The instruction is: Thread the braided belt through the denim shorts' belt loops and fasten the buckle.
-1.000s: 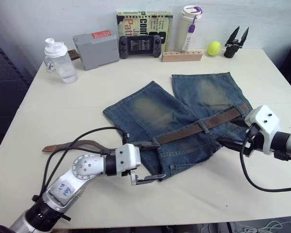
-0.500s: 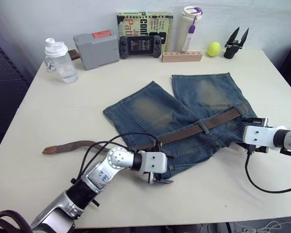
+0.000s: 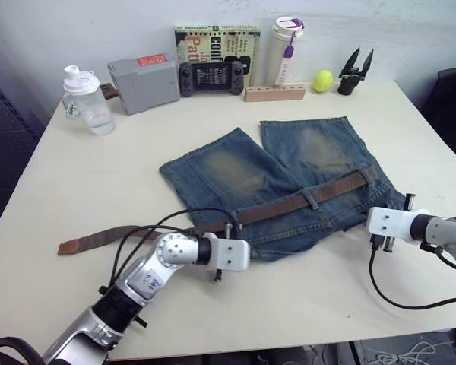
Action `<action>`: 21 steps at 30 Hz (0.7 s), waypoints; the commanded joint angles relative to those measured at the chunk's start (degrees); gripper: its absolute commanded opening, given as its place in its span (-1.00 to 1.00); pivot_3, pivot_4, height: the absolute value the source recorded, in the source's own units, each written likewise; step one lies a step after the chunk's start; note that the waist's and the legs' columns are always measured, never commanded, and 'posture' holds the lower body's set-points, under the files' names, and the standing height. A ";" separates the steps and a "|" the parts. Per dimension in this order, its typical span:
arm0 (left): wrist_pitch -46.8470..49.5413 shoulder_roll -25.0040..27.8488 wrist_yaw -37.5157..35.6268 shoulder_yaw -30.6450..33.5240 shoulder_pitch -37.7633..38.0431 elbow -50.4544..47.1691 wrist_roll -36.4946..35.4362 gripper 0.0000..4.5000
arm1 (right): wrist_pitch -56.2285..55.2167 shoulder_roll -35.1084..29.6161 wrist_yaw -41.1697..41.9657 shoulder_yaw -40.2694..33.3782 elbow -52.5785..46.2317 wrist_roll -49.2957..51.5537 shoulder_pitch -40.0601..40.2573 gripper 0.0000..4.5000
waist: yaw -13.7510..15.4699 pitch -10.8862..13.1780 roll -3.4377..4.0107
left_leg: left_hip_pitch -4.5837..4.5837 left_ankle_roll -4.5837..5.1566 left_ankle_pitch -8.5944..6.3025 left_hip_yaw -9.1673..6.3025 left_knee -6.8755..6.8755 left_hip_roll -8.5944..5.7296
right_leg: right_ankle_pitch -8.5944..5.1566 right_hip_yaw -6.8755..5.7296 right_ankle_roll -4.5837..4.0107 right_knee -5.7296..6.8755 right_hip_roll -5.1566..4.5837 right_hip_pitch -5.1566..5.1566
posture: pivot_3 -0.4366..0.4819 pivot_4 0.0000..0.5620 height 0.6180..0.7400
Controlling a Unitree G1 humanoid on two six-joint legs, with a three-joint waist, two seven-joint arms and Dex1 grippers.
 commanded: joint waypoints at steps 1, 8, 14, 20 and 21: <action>-9.30 6.19 1.54 6.01 -0.50 10.05 2.33 -0.92 | 7.61 4.11 1.50 -0.63 -9.67 4.01 3.09 -1.00 | -0.48 0.00 0.01 | 0.05 -0.02 0.01 0.02 -0.10 0.05 | -0.02 0.00 -0.04 0.00 0.02 -0.01 | -0.05 -0.47 0.85; -24.56 10.64 2.37 9.84 -7.91 32.56 2.59 -0.92 | 26.37 12.12 2.21 1.20 -30.28 5.92 6.11 -1.00 | -1.14 -0.06 0.41 | 0.14 -0.06 0.03 0.08 -0.29 0.05 | -0.10 -0.06 -0.17 0.10 -0.01 -0.09 | -0.05 -0.47 0.85; -34.93 12.56 1.28 8.58 -13.42 48.16 5.01 -0.92 | 38.32 19.01 0.03 6.65 -36.51 1.35 3.21 -1.00 | -1.33 -0.15 0.56 | 0.16 -0.06 0.03 0.25 -0.31 0.00 | -0.11 0.03 -0.19 0.27 0.02 -0.27 | -0.05 -0.47 0.85; -40.10 13.09 0.04 8.15 -12.26 53.45 5.56 -0.92 | 39.20 17.96 0.70 7.85 -35.87 -0.55 4.13 -1.00 | -1.44 -0.45 0.79 | 0.20 -0.06 0.03 0.44 -0.38 -0.11 | -0.13 0.10 -0.23 0.34 0.08 -0.38 | -0.05 -0.47 0.85; -40.07 12.91 -0.68 8.28 -11.72 53.38 4.98 -0.92 | 39.12 17.86 0.94 7.79 -35.85 -0.42 4.17 -1.00 | -1.46 -0.47 0.82 | 0.21 -0.07 0.03 0.44 -0.41 -0.10 | -0.14 0.11 -0.25 0.34 0.08 -0.38 | -0.05 -0.47 0.85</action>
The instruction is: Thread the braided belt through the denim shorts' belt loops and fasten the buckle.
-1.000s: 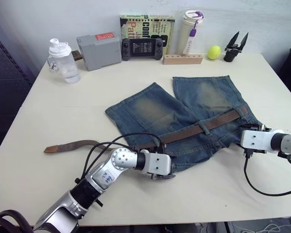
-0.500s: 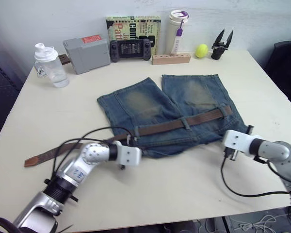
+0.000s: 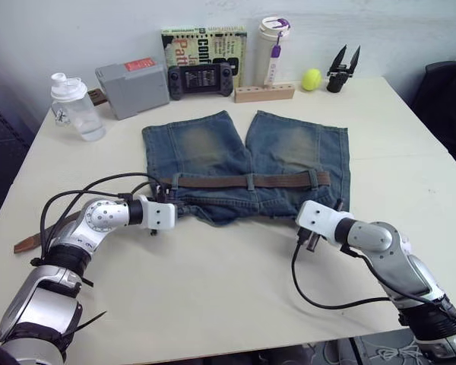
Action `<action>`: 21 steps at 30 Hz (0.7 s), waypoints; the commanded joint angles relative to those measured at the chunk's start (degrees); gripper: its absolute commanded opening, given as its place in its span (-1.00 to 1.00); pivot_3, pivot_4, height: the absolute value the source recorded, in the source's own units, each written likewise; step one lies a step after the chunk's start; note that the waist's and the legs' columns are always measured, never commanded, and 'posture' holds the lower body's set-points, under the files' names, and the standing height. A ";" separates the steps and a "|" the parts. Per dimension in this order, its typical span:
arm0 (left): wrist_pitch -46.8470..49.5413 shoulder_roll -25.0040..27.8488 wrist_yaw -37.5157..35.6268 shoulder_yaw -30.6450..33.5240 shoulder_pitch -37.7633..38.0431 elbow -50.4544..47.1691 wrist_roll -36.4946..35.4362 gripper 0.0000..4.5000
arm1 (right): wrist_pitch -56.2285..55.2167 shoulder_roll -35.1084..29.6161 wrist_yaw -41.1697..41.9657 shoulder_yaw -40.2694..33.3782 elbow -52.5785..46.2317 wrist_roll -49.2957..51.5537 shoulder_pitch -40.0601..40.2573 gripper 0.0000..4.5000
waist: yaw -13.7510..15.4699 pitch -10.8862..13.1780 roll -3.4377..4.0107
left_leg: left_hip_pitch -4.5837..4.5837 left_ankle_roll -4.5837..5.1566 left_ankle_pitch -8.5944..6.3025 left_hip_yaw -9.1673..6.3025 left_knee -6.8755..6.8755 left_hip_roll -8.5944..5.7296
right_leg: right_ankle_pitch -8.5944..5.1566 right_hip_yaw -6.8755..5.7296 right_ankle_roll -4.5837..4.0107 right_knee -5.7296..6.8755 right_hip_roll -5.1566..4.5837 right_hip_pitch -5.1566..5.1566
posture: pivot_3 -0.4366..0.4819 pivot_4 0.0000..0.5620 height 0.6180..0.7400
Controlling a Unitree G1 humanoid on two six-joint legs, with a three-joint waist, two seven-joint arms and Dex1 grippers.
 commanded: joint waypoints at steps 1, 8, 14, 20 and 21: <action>1.03 1.77 -3.65 -1.17 4.81 5.19 2.51 -0.92 | 0.24 -0.77 1.79 1.70 0.57 -0.17 1.76 -1.00 | -0.05 -0.04 0.06 | 0.02 0.00 0.00 0.01 -0.03 0.00 | -0.01 0.00 -0.02 0.00 0.00 -0.01 | -0.05 -0.47 0.85; 7.02 0.74 -7.71 2.16 9.95 -1.11 -3.30 -0.92 | -2.25 -0.52 0.25 1.87 4.73 -1.51 -0.33 -1.00 | -0.77 -0.16 0.21 | 0.13 -0.01 -0.01 0.16 -0.26 -0.04 | -0.05 -0.01 -0.07 -0.03 0.05 -0.05 | -0.05 -0.47 0.85; 16.32 2.78 -12.35 5.69 18.37 -14.64 -9.48 -0.92 | -5.82 -0.60 -1.39 2.11 10.40 -2.42 -3.36 -1.00 | -1.36 -0.17 0.16 | 0.17 -0.03 -0.02 0.16 -0.27 0.16 | -0.05 0.01 -0.07 -0.04 -0.01 -0.04 | -0.05 -0.47 0.85; 19.70 2.57 -9.98 7.72 21.14 -18.09 -9.02 -0.19 | -8.10 -0.18 -1.77 2.54 13.72 -2.21 -5.35 -1.00 | -1.12 -0.18 0.16 | 0.17 -0.02 -0.02 0.11 -0.24 0.08 | -0.05 0.01 -0.07 -0.03 -0.15 -0.01 | -0.05 -0.47 0.85; 19.77 2.46 -9.50 8.00 21.08 -17.94 -8.73 -0.04 | -8.13 -0.12 -1.66 2.45 13.62 -1.95 -5.38 -1.00 | -1.10 -0.18 0.16 | 0.17 -0.02 -0.02 0.11 -0.24 0.08 | -0.05 0.00 -0.07 -0.03 -0.16 -0.01 | -0.05 -0.47 0.85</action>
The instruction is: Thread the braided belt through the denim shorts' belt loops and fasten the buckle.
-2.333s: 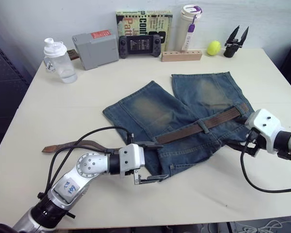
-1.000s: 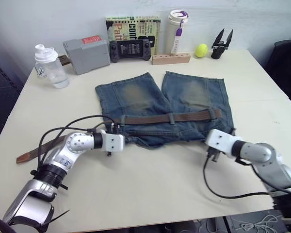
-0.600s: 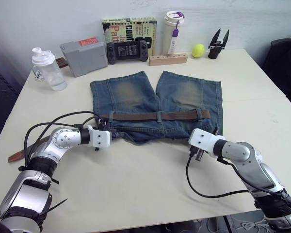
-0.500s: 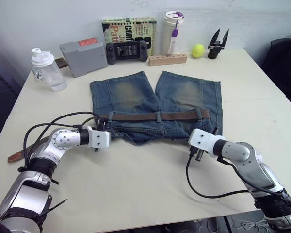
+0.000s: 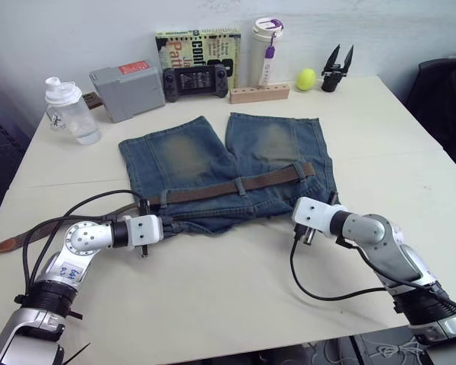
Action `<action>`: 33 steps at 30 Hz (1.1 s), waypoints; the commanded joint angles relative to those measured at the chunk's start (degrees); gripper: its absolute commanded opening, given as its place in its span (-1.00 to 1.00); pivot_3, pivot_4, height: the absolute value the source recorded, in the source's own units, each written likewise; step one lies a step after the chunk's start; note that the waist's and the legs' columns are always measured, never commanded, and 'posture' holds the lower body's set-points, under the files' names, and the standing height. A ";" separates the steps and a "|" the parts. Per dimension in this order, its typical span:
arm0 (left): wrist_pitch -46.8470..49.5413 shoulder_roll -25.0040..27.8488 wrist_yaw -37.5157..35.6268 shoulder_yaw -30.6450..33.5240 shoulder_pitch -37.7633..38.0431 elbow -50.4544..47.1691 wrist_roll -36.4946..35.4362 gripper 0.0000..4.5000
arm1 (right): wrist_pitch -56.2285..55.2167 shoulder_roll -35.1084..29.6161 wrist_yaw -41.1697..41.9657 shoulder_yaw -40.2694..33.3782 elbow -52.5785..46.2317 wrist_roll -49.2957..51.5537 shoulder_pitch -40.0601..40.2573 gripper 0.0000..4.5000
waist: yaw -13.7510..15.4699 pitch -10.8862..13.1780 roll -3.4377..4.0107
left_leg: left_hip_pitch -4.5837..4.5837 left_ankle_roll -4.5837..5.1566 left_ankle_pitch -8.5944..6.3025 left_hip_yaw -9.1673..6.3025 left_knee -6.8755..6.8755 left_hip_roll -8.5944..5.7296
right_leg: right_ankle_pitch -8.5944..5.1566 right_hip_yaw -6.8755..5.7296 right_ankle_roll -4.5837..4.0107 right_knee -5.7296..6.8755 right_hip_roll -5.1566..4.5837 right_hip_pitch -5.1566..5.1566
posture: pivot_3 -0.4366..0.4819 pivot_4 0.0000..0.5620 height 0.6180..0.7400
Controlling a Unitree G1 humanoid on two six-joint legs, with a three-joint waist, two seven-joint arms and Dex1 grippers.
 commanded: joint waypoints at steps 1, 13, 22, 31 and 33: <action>3.65 0.52 0.13 -0.65 3.17 2.75 3.52 0.20 | 0.36 -0.04 -0.26 -0.15 4.16 -0.83 -0.03 -1.00 | 0.06 0.00 0.00 | 0.00 0.00 0.00 -0.01 0.00 -0.01 | 0.00 0.00 0.00 0.00 -0.01 0.00 | -0.05 -0.47 0.85; 22.40 6.86 -11.78 7.51 1.36 -10.16 -14.87 1.00 | 13.72 -5.95 17.10 -12.24 0.20 19.14 -6.56 0.82 | 0.75 0.03 0.03 | -0.09 0.00 0.00 -0.08 -0.04 -0.03 | 0.00 -0.08 0.00 0.00 -0.03 -0.06 | -0.05 -0.47 0.85; 38.03 2.08 -14.72 10.90 -16.09 5.85 -21.32 1.00 | 25.92 -1.82 13.73 -16.04 23.18 23.46 -29.74 0.82 | 1.62 1.17 0.05 | -1.19 0.04 0.03 -0.06 0.54 -0.20 | 0.00 -0.05 0.00 0.45 0.00 -1.02 | -0.05 -0.47 0.85; 40.69 -5.69 -17.82 8.93 -26.71 22.66 -16.27 1.00 | 29.56 -0.38 15.74 -13.13 40.53 22.65 -39.07 0.82 | 1.17 1.22 -0.01 | -2.26 0.01 0.03 0.11 0.42 -0.44 | 0.01 -0.41 0.01 0.64 0.14 -2.04 | -0.05 -0.47 0.85; 39.34 -6.95 -18.49 7.86 -28.02 26.45 -13.82 1.00 | 30.34 0.04 17.64 -12.19 42.48 22.78 -39.39 0.82 | 1.09 1.22 -0.01 | -2.26 0.01 0.03 0.13 0.43 -0.44 | 0.01 -0.41 0.01 0.66 0.14 -2.04 | -0.05 -0.47 0.85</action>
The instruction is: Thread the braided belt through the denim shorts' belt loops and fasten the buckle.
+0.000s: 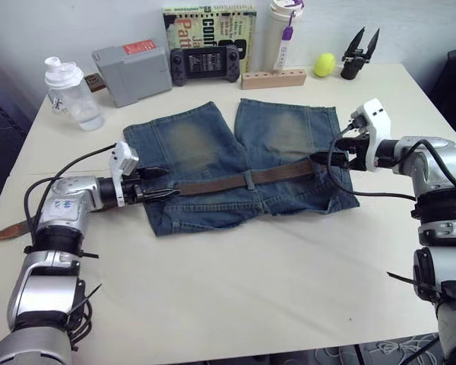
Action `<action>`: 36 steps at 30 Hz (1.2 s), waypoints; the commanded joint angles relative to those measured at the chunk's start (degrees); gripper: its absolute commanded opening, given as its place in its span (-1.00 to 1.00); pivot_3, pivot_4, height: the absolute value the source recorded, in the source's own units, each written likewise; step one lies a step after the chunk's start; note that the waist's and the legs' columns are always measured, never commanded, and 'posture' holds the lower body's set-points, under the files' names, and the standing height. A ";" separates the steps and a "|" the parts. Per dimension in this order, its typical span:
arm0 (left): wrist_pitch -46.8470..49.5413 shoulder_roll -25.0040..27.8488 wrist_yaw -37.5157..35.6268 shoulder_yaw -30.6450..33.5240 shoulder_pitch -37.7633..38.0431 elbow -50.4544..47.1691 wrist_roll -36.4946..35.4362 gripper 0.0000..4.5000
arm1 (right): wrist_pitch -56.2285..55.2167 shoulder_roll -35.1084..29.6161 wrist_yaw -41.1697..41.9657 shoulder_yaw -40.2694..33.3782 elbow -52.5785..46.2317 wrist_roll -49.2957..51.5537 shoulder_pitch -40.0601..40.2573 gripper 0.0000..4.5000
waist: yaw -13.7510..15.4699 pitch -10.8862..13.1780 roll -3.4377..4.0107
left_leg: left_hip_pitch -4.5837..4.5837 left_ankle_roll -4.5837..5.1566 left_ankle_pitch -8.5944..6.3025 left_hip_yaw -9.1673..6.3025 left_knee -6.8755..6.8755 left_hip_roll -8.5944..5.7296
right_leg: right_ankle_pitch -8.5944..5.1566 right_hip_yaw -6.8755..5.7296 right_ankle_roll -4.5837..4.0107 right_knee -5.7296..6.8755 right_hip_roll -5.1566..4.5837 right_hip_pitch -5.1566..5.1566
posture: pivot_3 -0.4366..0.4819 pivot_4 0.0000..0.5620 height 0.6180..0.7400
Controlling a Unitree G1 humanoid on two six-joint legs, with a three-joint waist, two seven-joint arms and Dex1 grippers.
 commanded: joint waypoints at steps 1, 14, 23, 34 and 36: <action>-2.50 -1.59 -1.33 -1.50 -2.21 6.18 4.27 1.00 | 1.10 0.35 3.24 1.23 3.12 0.25 -1.45 0.82 | -0.06 0.00 0.00 | 0.00 0.00 0.00 0.02 0.04 0.00 | 0.00 0.01 0.00 0.00 -0.01 0.00 | -0.05 -0.47 0.85; -9.53 -2.34 -3.54 -1.22 -3.38 13.07 10.28 0.10 | -0.25 2.28 4.80 2.36 4.45 0.28 0.18 -0.82 | -0.43 0.00 -0.01 | 0.02 -0.02 0.02 0.04 0.38 0.04 | 0.00 0.10 0.00 0.31 -0.04 0.01 | -0.05 -0.47 0.85; -13.37 -2.94 -1.78 -0.06 -5.10 14.03 11.65 -0.58 | -1.91 2.37 4.60 1.59 4.40 0.30 -0.17 -0.84 | -0.63 0.00 -0.01 | 0.04 -0.02 0.02 -0.03 0.52 0.04 | 0.00 0.10 0.00 0.55 -0.07 0.00 | -0.05 -0.47 0.85; -40.97 -1.66 13.43 2.50 -6.23 11.76 16.68 -0.58 | -12.10 1.81 2.82 -2.99 0.00 2.13 2.58 -0.84 | -0.58 0.01 -0.03 | -0.04 -0.02 0.02 -0.08 0.70 0.03 | 0.00 0.10 0.00 0.58 -0.13 0.00 | -0.05 -0.47 0.85; -54.41 0.20 24.88 3.29 -2.57 8.06 22.69 -0.58 | -18.20 1.66 3.69 -5.44 -7.20 3.99 7.17 -0.84 | -0.58 0.01 -0.03 | -0.04 -0.02 0.02 -0.08 0.70 0.03 | 0.00 0.10 0.00 0.58 -0.14 0.00 | -0.05 -0.47 0.85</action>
